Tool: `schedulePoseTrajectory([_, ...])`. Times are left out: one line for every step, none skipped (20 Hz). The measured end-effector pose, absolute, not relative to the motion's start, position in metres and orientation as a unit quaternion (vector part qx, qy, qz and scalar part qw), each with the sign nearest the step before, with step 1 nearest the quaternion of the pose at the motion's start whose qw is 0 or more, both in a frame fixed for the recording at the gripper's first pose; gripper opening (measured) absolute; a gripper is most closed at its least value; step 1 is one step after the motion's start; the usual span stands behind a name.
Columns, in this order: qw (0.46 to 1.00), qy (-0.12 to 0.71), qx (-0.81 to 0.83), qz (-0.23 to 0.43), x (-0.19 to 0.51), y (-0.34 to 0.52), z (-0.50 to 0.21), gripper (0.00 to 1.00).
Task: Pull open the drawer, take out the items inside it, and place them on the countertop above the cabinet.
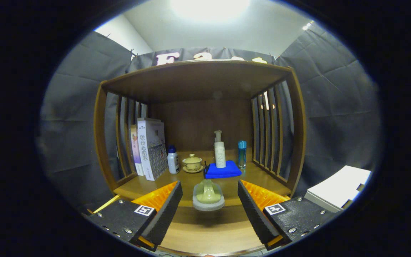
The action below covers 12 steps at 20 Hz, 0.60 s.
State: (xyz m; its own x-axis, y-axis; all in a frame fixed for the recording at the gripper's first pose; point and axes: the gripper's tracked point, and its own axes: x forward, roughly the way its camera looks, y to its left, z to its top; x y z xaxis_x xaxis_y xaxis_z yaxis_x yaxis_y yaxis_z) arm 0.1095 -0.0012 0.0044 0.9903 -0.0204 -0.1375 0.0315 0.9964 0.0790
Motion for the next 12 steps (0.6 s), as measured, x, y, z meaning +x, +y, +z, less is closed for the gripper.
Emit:
schedulePoseTrajectory([0.997, 0.065, 0.041, -0.014, 0.101, -0.003, 0.003, 0.96])
schedulePoseTrajectory([0.997, 0.062, 0.041, -0.017, 0.093, -0.005, 0.002, 0.96])
schedulePoseTrajectory([0.997, 0.060, 0.041, -0.019, 0.085, -0.005, -0.005, 0.96])
schedulePoseTrajectory([0.997, 0.054, 0.043, -0.021, 0.076, -0.006, -0.006, 0.96])
schedulePoseTrajectory([0.998, 0.047, 0.043, -0.022, 0.069, -0.007, -0.009, 0.96])
schedulePoseTrajectory([0.998, 0.043, 0.041, -0.024, 0.061, -0.007, -0.014, 0.96])
schedulePoseTrajectory([0.998, 0.043, 0.036, -0.024, 0.054, -0.007, -0.021, 0.96])
schedulePoseTrajectory([0.998, 0.045, 0.032, -0.025, 0.047, -0.007, -0.028, 0.96])
schedulePoseTrajectory([0.998, 0.050, 0.029, -0.022, 0.041, -0.006, -0.036, 0.96])
schedulePoseTrajectory([0.998, 0.053, 0.030, -0.017, 0.035, -0.003, -0.042, 0.96])
schedulePoseTrajectory([0.998, 0.054, 0.034, -0.012, 0.029, 0.000, -0.047, 0.96])
schedulePoseTrajectory([0.998, 0.055, 0.036, -0.008, 0.024, 0.002, -0.051, 0.96])
